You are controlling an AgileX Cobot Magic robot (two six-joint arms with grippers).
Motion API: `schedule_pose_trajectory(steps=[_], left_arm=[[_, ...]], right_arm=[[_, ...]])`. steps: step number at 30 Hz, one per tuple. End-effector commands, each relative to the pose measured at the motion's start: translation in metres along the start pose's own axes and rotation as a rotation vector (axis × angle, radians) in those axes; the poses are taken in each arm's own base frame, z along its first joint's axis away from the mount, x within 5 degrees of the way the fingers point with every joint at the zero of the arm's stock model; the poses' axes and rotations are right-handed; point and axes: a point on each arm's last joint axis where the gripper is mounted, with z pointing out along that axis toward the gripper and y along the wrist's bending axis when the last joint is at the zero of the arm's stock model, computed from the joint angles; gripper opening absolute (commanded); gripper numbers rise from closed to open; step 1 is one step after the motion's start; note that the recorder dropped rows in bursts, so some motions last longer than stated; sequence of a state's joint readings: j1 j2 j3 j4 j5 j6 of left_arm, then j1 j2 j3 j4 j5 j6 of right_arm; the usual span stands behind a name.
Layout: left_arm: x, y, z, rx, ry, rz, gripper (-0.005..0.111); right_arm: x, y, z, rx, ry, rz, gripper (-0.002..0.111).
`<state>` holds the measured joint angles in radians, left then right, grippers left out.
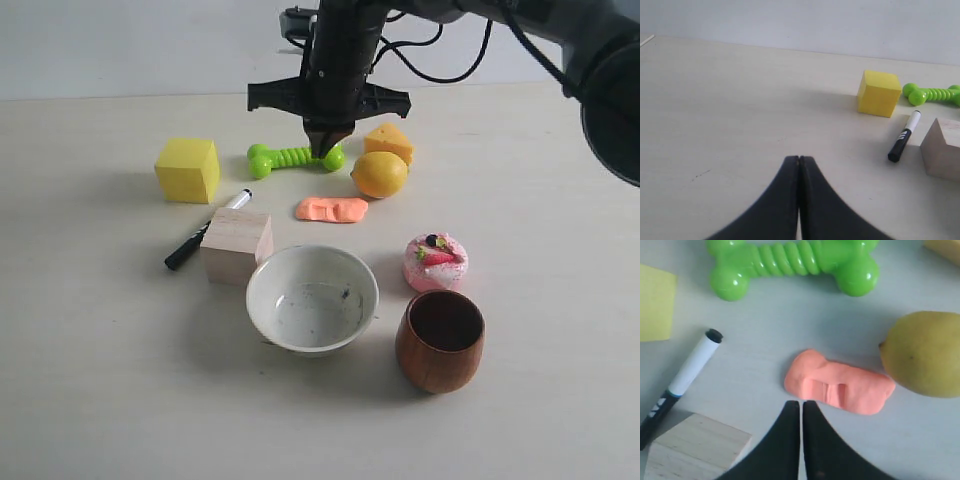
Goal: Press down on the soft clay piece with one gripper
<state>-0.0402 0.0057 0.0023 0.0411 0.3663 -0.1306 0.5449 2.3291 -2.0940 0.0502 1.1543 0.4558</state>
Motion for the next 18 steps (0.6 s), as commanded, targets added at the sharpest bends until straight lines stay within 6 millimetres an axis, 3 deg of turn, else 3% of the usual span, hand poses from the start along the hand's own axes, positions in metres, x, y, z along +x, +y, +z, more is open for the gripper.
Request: schedule_pose_trajectory(steps=[1,10,14,18], left_arm=[[-0.001,-0.001,-0.001,0.01,-0.013,-0.004,0.0],[-0.001,-0.001,-0.001,0.01,-0.013,-0.004,0.0],[-0.001,-0.001,-0.001,0.01,-0.013,-0.004,0.0],[-0.001,-0.001,-0.001,0.01,-0.013,-0.004,0.0]], right_arm=[[-0.002,0.003,-0.024,-0.023,-0.042,-0.04,0.003],[0.03,0.021,-0.049,0.082,-0.202,-0.255,0.001],[0.051,0.016,-0.073,-0.017,-0.302,-0.289,0.0],[0.082,-0.003,-0.1,-0.066,-0.386,-0.301,0.0]])
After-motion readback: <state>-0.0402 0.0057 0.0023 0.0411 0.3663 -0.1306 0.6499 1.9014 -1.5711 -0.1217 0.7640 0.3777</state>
